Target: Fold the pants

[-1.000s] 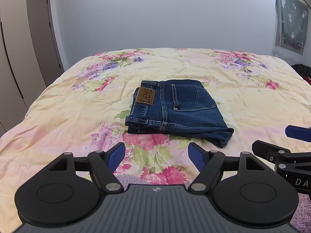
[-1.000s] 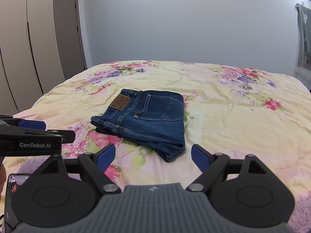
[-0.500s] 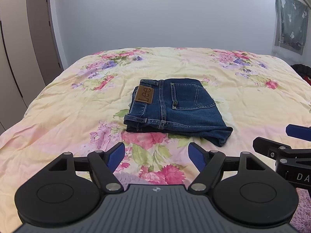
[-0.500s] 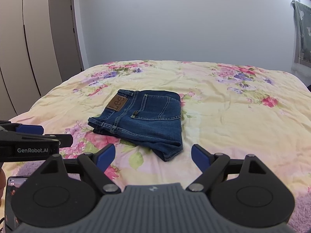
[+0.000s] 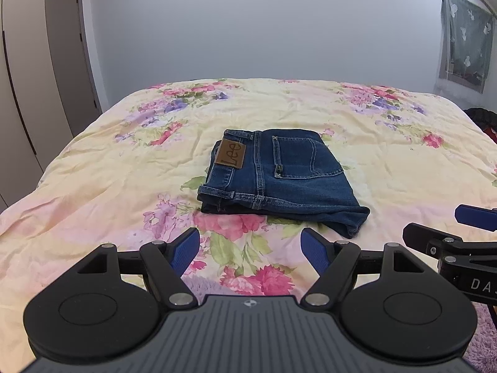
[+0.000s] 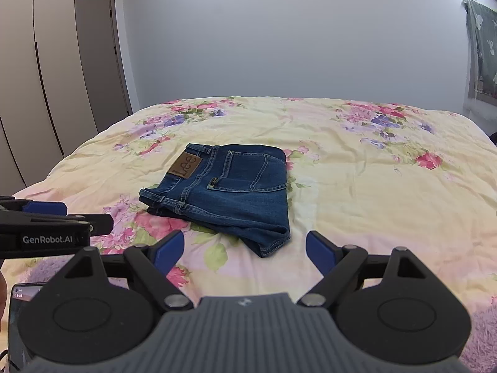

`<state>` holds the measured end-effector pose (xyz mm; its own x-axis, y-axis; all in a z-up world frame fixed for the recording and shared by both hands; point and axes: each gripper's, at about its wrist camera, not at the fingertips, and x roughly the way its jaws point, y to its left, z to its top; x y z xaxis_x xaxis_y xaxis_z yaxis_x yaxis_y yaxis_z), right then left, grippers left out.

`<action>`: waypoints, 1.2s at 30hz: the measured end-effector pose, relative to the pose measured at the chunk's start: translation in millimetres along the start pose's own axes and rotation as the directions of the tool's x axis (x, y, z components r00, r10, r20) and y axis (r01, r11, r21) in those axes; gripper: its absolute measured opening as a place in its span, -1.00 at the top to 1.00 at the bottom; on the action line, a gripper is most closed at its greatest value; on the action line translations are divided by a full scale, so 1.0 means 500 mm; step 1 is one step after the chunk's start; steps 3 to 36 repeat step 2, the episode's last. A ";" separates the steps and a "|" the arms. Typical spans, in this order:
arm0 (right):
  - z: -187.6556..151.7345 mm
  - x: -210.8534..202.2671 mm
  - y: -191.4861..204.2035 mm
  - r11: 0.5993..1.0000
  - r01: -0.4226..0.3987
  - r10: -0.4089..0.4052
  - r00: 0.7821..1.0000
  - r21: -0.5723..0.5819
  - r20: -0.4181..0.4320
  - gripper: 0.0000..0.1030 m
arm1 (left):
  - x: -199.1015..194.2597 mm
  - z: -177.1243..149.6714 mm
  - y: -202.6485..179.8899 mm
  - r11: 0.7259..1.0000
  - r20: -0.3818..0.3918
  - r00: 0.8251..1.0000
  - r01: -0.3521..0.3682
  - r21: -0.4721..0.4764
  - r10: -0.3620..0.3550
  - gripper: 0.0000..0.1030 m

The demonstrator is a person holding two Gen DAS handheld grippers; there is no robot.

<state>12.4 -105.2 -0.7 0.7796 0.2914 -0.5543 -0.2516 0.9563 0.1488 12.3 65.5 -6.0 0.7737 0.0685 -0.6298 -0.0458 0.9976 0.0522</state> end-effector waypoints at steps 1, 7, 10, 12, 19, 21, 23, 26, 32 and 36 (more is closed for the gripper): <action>0.000 0.000 0.000 1.000 0.000 0.000 1.000 0.000 0.000 -0.59 | -0.002 0.000 -0.001 1.000 0.001 1.000 -0.001 -0.001 0.001 -0.69; 0.000 0.000 0.000 1.000 0.000 0.000 1.000 -0.001 0.000 -0.59 | -0.002 0.000 -0.001 1.000 0.000 1.000 -0.002 -0.002 0.002 -0.69; 0.000 0.000 0.000 1.000 0.000 0.000 1.000 -0.001 0.000 -0.59 | -0.002 0.000 -0.001 1.000 0.000 1.000 -0.002 -0.002 0.002 -0.69; 0.000 0.000 0.000 1.000 0.000 0.000 1.000 -0.001 0.000 -0.59 | -0.002 0.000 -0.001 1.000 0.000 1.000 -0.002 -0.002 0.002 -0.69; 0.000 0.000 0.000 1.000 0.000 0.000 1.000 -0.001 0.000 -0.59 | -0.002 0.000 -0.001 1.000 0.000 1.000 -0.002 -0.002 0.002 -0.69; 0.000 0.000 0.000 1.000 0.000 0.000 1.000 -0.001 0.000 -0.59 | -0.002 0.000 -0.001 1.000 0.000 1.000 -0.002 -0.002 0.002 -0.69; 0.000 0.000 0.000 1.000 0.000 0.000 1.000 -0.001 0.000 -0.59 | -0.002 0.000 -0.001 1.000 0.000 1.000 -0.002 -0.002 0.002 -0.69; 0.000 0.000 0.000 1.000 0.000 0.000 1.000 -0.001 0.000 -0.59 | -0.002 0.000 -0.001 1.000 0.000 1.000 -0.002 -0.002 0.002 -0.69; 0.000 0.000 0.000 1.000 0.000 0.000 1.000 -0.001 0.000 -0.59 | -0.002 0.000 -0.001 1.000 0.000 1.000 -0.002 -0.002 0.002 -0.69; 0.000 0.000 0.000 1.000 0.000 0.000 1.000 -0.001 0.000 -0.59 | -0.002 0.000 -0.001 1.000 0.000 1.000 -0.002 -0.002 0.002 -0.69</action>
